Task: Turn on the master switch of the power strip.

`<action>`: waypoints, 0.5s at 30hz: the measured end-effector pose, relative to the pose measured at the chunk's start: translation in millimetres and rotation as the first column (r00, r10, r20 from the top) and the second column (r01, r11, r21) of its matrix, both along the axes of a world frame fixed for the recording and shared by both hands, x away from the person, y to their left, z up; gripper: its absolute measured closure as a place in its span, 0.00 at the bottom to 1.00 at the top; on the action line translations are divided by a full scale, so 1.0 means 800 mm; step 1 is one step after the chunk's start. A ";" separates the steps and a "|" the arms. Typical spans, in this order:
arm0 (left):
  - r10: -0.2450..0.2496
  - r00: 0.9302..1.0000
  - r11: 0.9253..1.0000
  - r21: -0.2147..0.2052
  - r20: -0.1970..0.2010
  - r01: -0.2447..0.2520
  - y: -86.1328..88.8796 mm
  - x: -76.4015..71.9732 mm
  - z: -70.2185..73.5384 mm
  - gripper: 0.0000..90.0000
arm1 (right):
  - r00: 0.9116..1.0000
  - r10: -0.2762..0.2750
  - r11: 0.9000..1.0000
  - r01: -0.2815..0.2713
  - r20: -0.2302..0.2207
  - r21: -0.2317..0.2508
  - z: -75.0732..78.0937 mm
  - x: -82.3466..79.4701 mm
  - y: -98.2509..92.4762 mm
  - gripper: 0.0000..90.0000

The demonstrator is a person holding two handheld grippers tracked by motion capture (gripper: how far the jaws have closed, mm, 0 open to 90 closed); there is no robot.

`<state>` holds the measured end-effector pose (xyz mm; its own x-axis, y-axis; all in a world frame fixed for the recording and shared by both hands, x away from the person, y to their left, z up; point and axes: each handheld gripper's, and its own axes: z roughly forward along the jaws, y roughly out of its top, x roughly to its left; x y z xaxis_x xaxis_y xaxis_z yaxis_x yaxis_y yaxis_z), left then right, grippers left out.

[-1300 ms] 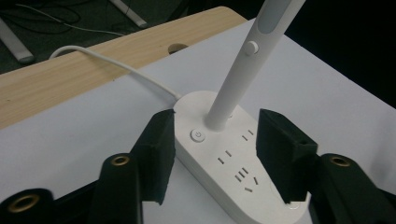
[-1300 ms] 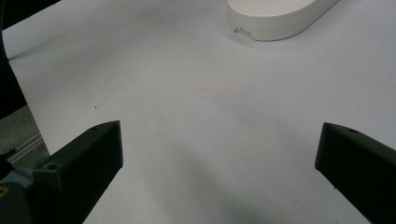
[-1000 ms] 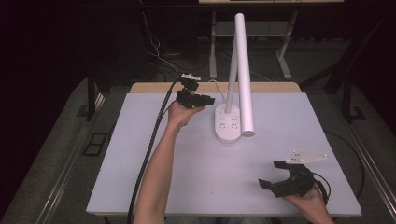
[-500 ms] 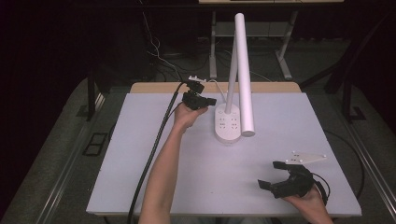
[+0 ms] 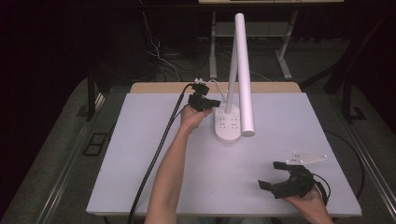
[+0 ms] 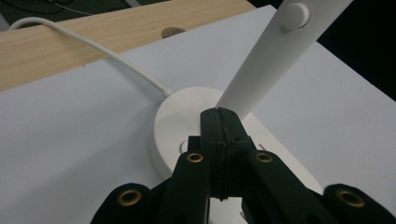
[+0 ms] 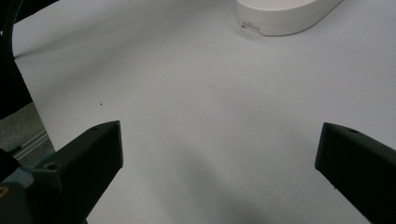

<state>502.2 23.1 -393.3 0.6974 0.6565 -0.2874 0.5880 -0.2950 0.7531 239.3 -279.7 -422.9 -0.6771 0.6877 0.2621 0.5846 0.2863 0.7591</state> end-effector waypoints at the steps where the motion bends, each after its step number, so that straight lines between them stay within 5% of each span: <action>1: 0.001 1.000 1.000 0.000 -0.004 -0.001 -0.001 0.001 -0.002 1.00 | 1.000 0.000 1.000 0.000 0.000 0.000 0.000 0.000 0.000 0.00; 15: 0.017 1.000 1.000 0.012 -0.019 -0.017 -0.017 0.012 -0.021 1.00 | 1.000 0.003 1.000 -0.003 0.000 -0.002 0.000 -0.001 -0.001 0.00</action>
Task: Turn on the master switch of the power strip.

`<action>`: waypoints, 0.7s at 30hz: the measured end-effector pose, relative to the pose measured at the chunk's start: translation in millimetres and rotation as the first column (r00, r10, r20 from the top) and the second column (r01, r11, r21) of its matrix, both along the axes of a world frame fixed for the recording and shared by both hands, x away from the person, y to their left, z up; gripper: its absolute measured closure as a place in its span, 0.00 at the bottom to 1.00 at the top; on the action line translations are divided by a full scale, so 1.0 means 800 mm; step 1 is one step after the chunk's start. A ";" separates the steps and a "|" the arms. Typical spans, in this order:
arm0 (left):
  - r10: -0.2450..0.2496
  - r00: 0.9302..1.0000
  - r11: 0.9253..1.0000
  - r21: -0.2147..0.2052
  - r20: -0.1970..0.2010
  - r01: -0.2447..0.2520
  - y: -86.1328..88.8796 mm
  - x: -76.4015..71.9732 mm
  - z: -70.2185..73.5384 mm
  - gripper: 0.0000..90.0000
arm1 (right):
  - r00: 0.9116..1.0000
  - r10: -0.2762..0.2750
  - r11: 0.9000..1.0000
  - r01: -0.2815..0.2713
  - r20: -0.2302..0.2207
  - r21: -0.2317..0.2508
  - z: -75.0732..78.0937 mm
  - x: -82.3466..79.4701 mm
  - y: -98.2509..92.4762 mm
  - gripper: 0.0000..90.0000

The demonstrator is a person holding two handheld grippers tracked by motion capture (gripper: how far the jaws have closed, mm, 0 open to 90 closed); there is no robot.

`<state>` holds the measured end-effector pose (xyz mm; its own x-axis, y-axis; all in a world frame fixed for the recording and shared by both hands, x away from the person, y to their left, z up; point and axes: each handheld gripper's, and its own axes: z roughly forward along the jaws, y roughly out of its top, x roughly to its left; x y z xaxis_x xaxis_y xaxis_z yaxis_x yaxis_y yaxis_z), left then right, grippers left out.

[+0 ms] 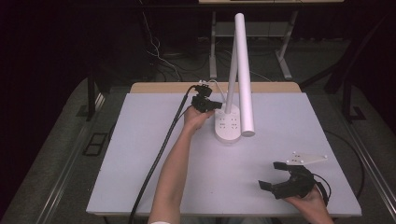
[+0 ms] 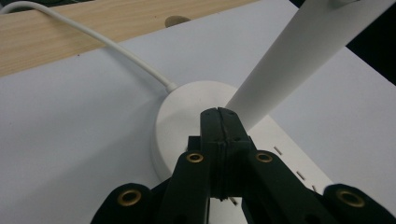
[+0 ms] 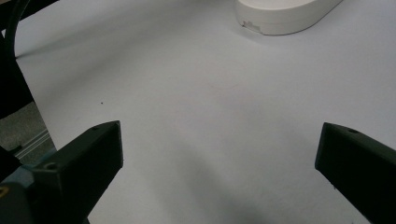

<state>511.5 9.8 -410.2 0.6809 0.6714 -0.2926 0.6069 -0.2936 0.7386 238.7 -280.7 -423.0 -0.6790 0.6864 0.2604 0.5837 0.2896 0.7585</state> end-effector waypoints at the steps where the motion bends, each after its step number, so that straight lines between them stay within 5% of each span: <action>1: 0.000 1.000 1.000 0.008 -0.002 0.000 -0.001 0.001 -0.001 1.00 | 1.000 0.000 1.000 0.000 -0.001 0.001 0.000 0.000 0.000 0.00; 14: 0.035 0.999 0.998 0.050 -0.035 -0.033 -0.008 0.003 -0.019 1.00 | 1.000 0.004 1.000 -0.004 -0.005 0.002 0.001 0.000 0.001 0.00; 21: 0.040 0.998 0.999 0.037 -0.048 -0.039 -0.007 0.004 -0.021 1.00 | 1.000 0.000 1.000 0.000 0.004 0.005 0.002 0.000 -0.002 0.00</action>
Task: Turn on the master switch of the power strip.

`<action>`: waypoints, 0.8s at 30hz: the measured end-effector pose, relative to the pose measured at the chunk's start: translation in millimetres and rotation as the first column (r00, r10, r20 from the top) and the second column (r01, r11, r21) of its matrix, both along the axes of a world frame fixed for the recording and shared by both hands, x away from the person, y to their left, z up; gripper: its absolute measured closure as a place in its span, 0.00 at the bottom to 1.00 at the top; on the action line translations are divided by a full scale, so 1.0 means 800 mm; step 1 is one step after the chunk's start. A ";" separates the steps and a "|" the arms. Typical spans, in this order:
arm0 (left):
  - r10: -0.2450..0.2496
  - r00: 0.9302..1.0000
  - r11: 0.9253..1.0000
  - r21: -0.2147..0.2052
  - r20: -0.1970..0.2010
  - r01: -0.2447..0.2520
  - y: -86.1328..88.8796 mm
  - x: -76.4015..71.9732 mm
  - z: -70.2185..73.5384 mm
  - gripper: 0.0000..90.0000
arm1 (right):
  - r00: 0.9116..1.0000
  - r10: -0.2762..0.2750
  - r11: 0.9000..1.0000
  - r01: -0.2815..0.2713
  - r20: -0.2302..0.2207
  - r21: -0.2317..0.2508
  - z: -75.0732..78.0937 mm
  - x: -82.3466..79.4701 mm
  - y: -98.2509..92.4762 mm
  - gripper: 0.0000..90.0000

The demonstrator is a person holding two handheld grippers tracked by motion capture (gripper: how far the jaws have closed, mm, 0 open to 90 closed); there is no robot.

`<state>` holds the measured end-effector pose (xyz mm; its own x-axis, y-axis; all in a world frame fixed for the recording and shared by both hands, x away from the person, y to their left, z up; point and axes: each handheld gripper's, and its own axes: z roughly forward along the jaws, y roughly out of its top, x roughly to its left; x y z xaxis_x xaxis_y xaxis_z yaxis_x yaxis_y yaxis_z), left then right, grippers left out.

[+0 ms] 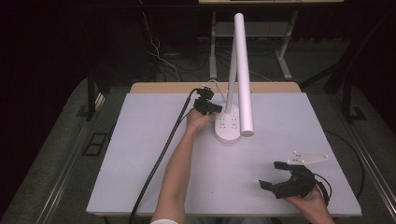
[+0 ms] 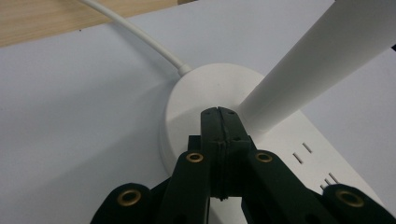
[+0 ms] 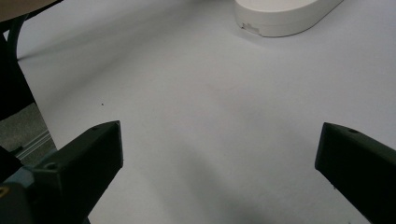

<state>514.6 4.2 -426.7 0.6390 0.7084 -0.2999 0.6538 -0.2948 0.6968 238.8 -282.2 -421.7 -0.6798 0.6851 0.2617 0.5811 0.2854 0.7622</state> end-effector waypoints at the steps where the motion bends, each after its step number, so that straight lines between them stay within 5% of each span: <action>1: -0.004 1.000 1.000 0.007 0.007 0.004 -0.001 -0.001 0.000 1.00 | 1.000 0.001 1.000 -0.001 0.001 0.001 0.000 0.000 0.000 0.00; 11: -0.027 0.999 0.994 0.105 0.040 0.023 -0.009 -0.004 0.004 1.00 | 1.000 -0.009 1.000 0.009 0.000 0.002 0.001 0.000 -0.002 0.00; 13: -0.008 0.999 0.996 0.085 0.035 0.005 -0.009 -0.005 0.002 1.00 | 1.000 -0.012 1.000 0.012 0.006 0.003 0.002 0.000 -0.004 0.00; 18: -0.003 0.999 0.994 0.109 0.041 -0.001 -0.011 -0.006 0.003 1.00 | 1.000 -0.018 1.000 0.018 0.008 0.006 0.003 -0.001 -0.007 0.00; 24: 0.024 0.999 0.997 0.071 0.021 -0.025 -0.008 -0.007 0.001 1.00 | 1.000 -0.020 1.000 0.020 0.008 0.006 0.003 0.000 -0.007 0.00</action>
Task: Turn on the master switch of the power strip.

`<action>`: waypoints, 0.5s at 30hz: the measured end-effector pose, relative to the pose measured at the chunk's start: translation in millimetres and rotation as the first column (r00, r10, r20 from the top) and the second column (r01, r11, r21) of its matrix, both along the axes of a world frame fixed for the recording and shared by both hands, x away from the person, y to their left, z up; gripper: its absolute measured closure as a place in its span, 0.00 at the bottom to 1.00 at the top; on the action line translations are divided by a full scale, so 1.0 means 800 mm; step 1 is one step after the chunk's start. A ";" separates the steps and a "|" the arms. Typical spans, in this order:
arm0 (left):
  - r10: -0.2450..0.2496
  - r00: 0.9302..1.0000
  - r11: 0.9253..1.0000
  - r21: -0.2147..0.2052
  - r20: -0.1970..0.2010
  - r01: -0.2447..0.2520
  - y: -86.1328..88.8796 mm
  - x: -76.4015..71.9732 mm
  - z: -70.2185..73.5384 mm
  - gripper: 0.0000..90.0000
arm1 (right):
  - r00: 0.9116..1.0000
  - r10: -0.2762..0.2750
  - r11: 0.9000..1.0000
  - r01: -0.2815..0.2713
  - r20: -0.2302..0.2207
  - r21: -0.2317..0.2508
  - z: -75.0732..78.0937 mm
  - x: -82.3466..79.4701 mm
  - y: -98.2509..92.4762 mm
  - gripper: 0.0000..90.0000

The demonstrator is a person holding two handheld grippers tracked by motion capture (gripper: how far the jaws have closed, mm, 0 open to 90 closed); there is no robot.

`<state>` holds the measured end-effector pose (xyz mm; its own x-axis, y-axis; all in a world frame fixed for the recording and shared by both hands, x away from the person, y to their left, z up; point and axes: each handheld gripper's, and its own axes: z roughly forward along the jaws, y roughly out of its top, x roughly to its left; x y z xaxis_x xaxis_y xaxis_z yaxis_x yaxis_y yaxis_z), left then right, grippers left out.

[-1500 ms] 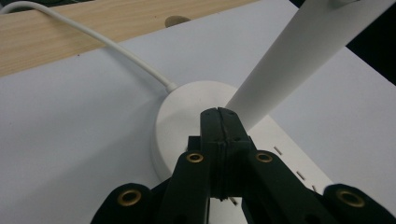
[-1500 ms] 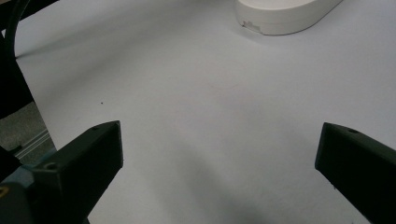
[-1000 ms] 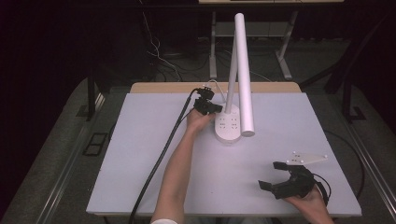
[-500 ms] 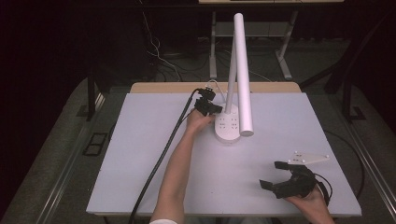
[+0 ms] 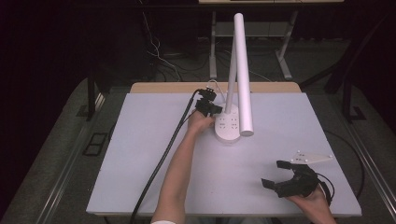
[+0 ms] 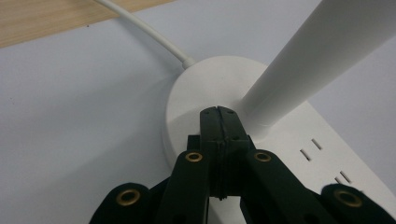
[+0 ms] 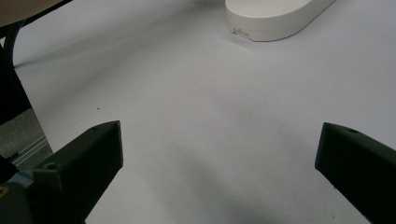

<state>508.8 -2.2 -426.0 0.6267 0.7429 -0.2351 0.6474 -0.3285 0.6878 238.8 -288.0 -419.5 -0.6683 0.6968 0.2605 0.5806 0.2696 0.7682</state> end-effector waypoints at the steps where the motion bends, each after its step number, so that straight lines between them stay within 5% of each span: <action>1: 0.012 1.000 1.000 -0.026 -0.003 -0.012 0.002 0.000 -0.002 1.00 | 1.000 0.000 1.000 0.000 0.002 -0.001 -0.001 0.000 0.001 0.00; 9: 0.030 0.999 0.993 -0.116 -0.038 -0.034 0.012 0.003 -0.006 1.00 | 1.000 0.007 1.000 -0.007 0.001 -0.005 0.000 0.000 0.002 0.00; 12: 0.046 0.998 0.983 -0.179 -0.042 -0.053 0.019 0.002 -0.010 1.00 | 1.000 0.006 1.000 -0.006 0.003 -0.007 0.000 0.002 0.001 0.00; 15: 0.058 0.998 0.979 -0.195 -0.025 -0.062 0.022 -0.001 -0.013 1.00 | 1.000 0.002 1.000 -0.002 0.007 -0.005 0.001 0.003 0.001 0.00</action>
<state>508.0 15.7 -436.2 0.5763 0.7178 -0.3906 0.6753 -0.1492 0.7223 241.1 -287.6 -418.9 -0.6717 0.6965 0.2523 0.5743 0.2746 0.7712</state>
